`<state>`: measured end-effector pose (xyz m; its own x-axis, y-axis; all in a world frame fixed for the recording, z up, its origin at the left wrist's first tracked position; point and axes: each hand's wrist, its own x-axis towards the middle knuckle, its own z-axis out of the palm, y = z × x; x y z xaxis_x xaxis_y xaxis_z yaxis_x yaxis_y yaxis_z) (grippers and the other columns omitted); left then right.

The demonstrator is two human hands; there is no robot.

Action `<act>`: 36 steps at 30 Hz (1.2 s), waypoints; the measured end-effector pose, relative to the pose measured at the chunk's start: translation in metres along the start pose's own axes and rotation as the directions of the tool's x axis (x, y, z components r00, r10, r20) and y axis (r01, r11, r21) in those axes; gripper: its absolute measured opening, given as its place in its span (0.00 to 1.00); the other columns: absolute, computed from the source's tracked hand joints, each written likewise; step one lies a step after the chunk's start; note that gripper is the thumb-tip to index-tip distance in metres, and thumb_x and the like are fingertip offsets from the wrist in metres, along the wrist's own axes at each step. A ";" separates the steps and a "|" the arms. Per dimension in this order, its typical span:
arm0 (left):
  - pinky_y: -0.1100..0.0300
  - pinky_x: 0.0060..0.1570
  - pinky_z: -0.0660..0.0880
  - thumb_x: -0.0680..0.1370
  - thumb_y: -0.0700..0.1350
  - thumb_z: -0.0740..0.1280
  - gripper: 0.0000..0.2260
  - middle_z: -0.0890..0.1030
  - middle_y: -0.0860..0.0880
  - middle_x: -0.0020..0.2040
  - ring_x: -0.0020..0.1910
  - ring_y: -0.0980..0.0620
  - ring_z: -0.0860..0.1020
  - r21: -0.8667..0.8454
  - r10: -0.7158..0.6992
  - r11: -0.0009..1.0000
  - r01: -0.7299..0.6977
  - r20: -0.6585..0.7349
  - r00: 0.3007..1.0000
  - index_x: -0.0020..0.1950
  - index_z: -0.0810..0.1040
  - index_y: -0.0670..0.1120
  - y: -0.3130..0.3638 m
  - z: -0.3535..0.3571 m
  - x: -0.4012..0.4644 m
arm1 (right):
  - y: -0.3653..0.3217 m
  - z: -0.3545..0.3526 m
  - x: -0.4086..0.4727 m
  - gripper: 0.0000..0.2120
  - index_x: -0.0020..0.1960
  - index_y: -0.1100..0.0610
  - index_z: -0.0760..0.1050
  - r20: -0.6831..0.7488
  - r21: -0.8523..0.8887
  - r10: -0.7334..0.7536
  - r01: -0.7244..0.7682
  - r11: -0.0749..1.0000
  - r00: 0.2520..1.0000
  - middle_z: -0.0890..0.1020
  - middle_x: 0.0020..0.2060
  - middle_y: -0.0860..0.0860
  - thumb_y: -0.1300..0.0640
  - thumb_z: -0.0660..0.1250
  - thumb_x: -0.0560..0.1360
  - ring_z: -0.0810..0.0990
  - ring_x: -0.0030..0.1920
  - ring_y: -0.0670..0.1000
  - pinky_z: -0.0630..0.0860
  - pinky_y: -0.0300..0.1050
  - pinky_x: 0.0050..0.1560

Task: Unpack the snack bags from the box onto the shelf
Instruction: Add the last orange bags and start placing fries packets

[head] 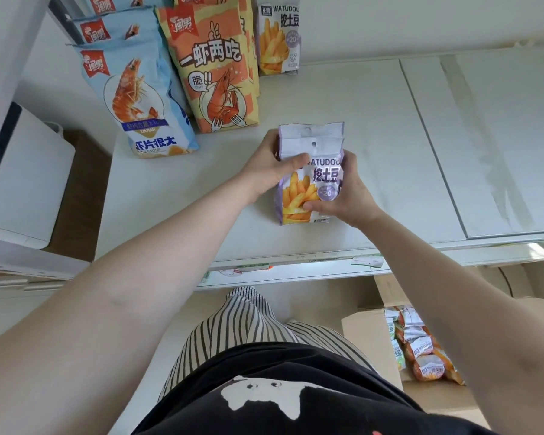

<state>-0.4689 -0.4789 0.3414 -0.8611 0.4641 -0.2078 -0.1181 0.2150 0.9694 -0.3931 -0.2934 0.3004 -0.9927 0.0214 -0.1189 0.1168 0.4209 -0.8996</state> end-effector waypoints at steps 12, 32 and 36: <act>0.55 0.68 0.69 0.60 0.70 0.74 0.49 0.71 0.47 0.69 0.67 0.54 0.72 -0.057 0.183 0.979 -0.194 -0.156 0.971 0.72 0.59 0.48 -0.010 0.022 0.002 | -0.017 -0.008 0.008 0.52 0.68 0.59 0.57 0.019 -0.134 -0.144 0.145 0.980 0.989 0.69 0.63 0.53 0.51 0.85 0.56 0.73 0.63 0.46 0.71 0.37 0.61; 0.62 0.74 0.56 0.69 0.62 0.72 0.53 0.54 0.44 0.79 0.77 0.52 0.55 0.315 0.271 0.881 -0.353 0.275 0.922 0.78 0.43 0.40 -0.042 -0.006 0.006 | 0.006 -0.021 0.008 0.52 0.72 0.55 0.55 0.085 -0.037 -0.095 0.098 0.994 0.992 0.78 0.57 0.42 0.67 0.83 0.59 0.79 0.55 0.35 0.76 0.34 0.54; 0.58 0.74 0.60 0.67 0.55 0.77 0.58 0.53 0.49 0.79 0.76 0.54 0.58 0.301 0.245 0.908 -0.290 0.178 0.953 0.78 0.34 0.45 -0.036 -0.008 0.011 | -0.005 -0.023 0.018 0.54 0.71 0.51 0.56 0.073 -0.039 -0.075 0.078 0.996 0.995 0.79 0.60 0.46 0.54 0.83 0.54 0.80 0.60 0.48 0.79 0.48 0.57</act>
<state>-0.4778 -0.4883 0.3055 -0.7614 0.6481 0.0159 0.2911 0.3198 0.9017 -0.4127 -0.2740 0.3121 -0.9938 -0.0762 -0.0810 0.0375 0.4563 -0.8890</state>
